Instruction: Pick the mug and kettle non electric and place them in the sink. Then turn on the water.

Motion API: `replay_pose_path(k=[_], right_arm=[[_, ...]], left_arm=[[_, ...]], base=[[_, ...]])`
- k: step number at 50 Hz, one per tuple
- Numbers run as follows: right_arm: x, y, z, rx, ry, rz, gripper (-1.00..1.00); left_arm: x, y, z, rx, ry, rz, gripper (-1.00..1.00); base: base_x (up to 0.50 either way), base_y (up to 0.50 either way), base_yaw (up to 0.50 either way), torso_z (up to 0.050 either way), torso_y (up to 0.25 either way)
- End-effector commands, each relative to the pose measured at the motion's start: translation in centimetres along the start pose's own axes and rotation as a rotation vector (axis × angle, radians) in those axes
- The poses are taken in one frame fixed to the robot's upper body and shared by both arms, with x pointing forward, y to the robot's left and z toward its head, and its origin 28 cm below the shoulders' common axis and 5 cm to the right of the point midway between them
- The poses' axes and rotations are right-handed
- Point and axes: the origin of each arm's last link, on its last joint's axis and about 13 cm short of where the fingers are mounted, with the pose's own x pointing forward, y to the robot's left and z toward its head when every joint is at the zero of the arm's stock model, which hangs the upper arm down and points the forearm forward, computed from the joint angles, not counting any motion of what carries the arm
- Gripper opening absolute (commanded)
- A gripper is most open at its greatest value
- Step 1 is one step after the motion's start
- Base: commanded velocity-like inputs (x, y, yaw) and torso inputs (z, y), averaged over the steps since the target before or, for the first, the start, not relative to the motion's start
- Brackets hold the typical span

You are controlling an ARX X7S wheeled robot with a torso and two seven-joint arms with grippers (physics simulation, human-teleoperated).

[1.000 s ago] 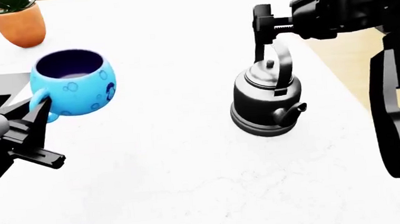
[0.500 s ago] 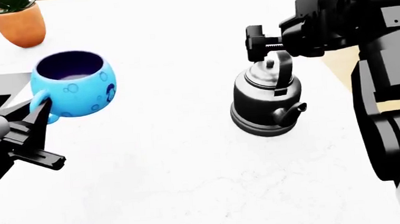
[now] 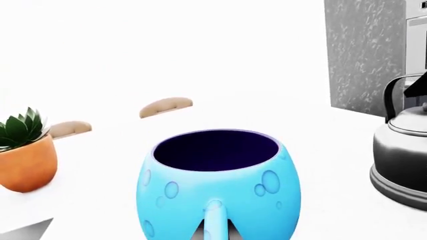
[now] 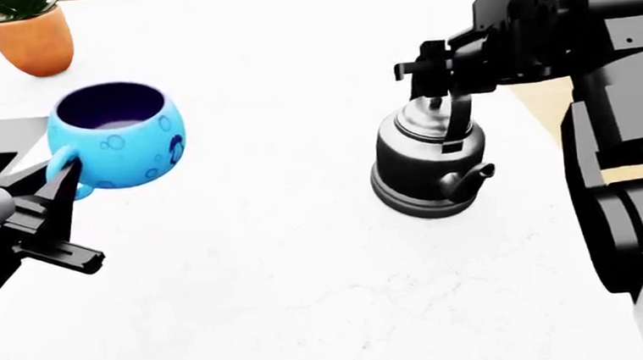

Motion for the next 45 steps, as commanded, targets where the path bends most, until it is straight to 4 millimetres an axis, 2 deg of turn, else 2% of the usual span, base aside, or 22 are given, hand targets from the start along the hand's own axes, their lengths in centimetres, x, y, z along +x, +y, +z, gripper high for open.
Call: replay_pose_path(k=[1,15,22,35,45], right_arm=[[-0.3,-0.5,0.4,-0.023,-0.038,-0.059,-1.00],[-3.9,0.3,3.5,-0.076,-0.135,-0.066,-1.00],[-5.1,0.4,4.0,-0.142,-0.172,-0.069,-1.00],[-4.9,0.5,4.1,-0.159,-0.231,-0.081,-1.00],[-4.5,0.4,3.5,-0.146,-0.252,-0.086,-1.00]], left_arm=[[0.1,0.1,0.2,0.005,-0.014,0.008,-1.00],[0.4,-0.1,0.5,0.007,-0.029,0.001,-1.00],[0.7,-0.1,0.5,0.006,-0.037,-0.003,-1.00],[1.0,-0.2,0.4,0.006,-0.042,-0.006,-1.00],[1.0,-0.2,0.6,0.007,-0.054,-0.001,-1.00]], base=[[0.00,0.00,0.00,0.000,0.000],[0.00,0.00,0.00,0.000,0.000],[0.00,0.00,0.00,0.000,0.000],[0.00,0.00,0.00,0.000,0.001],[-0.46,0.00,0.00,0.000,0.001]])
